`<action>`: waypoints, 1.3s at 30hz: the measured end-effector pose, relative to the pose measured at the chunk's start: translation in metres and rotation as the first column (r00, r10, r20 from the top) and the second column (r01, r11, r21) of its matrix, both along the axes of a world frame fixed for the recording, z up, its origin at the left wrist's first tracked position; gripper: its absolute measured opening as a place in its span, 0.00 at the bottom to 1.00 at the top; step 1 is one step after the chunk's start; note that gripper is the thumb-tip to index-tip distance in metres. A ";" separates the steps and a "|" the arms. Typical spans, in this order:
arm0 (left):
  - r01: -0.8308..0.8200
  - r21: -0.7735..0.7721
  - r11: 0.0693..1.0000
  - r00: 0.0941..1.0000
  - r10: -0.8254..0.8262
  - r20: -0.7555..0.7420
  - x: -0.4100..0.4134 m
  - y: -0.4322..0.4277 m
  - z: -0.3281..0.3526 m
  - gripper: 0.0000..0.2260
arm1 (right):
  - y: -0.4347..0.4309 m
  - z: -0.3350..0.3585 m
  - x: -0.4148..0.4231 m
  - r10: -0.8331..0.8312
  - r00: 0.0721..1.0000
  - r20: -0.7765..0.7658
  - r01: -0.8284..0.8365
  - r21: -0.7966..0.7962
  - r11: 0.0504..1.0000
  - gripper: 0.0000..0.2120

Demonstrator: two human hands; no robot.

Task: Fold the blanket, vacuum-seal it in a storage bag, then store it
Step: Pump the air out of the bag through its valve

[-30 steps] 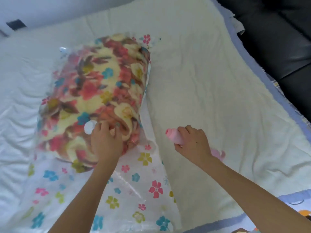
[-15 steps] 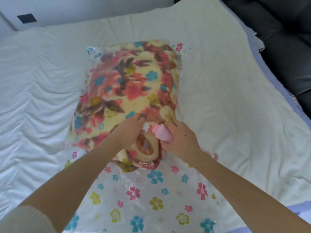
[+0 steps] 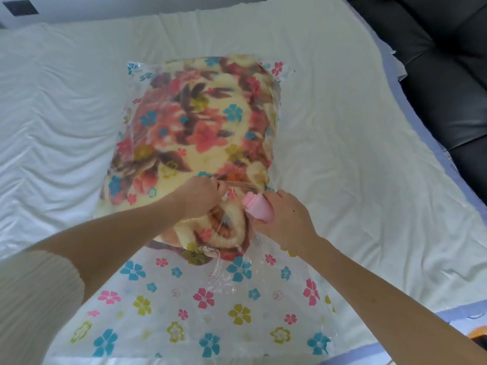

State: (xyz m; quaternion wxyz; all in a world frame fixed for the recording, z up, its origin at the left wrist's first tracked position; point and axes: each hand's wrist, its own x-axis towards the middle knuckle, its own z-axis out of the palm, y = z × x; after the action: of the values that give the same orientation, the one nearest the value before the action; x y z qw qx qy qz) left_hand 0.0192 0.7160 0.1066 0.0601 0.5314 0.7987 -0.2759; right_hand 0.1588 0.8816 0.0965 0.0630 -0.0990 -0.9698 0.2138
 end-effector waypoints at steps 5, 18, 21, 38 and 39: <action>-0.112 -0.013 0.994 0.994 0.112 -0.001 -0.014 0.004 0.011 0.17 | 0.001 0.004 -0.008 0.041 0.999 -0.007 -0.041 0.002 0.999 0.18; -0.974 -0.131 0.183 0.032 0.689 0.724 0.000 0.007 0.010 0.23 | -0.017 0.011 -0.037 -0.005 0.999 0.051 0.012 -0.149 0.989 0.36; -0.937 -0.040 0.347 0.254 0.754 0.606 -0.002 0.005 0.017 0.28 | -0.013 0.010 -0.036 0.020 0.999 0.043 -0.015 -0.117 0.993 0.37; -0.709 0.168 0.684 0.602 0.464 0.650 0.004 -0.003 0.031 0.15 | 0.007 0.004 -0.033 0.089 0.994 0.070 -0.085 -0.054 0.995 0.23; -0.663 0.162 0.730 0.628 0.425 0.652 0.003 -0.006 0.031 0.18 | 0.007 0.004 -0.032 0.088 0.994 0.070 -0.084 -0.056 0.995 0.23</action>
State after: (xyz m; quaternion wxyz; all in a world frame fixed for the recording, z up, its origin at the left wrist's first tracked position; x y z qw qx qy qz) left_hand 0.0219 0.7098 0.1373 0.2734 0.3156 0.9038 0.0938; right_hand 0.1265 0.8890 0.1004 0.0157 -0.0665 -0.9688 0.2381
